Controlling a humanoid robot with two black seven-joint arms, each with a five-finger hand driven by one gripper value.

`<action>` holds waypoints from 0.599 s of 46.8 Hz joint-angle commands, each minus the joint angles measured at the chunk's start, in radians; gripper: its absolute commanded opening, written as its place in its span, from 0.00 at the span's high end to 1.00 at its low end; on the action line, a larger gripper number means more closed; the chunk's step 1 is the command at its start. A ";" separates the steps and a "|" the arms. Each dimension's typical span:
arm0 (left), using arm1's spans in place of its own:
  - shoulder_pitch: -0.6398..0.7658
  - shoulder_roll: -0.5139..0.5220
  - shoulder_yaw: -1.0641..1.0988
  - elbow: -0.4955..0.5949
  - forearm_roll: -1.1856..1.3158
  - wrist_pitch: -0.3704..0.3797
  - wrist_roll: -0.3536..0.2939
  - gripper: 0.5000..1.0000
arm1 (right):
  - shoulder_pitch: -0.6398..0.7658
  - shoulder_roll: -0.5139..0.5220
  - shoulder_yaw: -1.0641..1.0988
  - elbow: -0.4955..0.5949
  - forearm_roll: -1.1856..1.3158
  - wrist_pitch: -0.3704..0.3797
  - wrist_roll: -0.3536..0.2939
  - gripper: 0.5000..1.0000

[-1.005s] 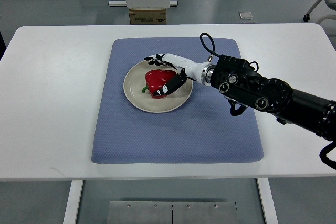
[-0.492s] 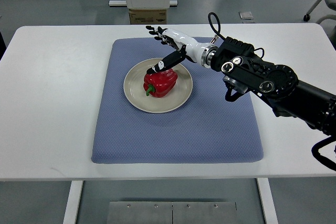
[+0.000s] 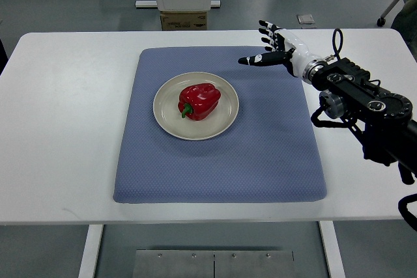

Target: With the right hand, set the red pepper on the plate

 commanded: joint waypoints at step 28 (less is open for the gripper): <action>0.000 0.000 0.000 0.000 0.000 0.000 0.000 0.00 | -0.207 -0.049 0.310 -0.009 0.017 -0.050 0.116 0.00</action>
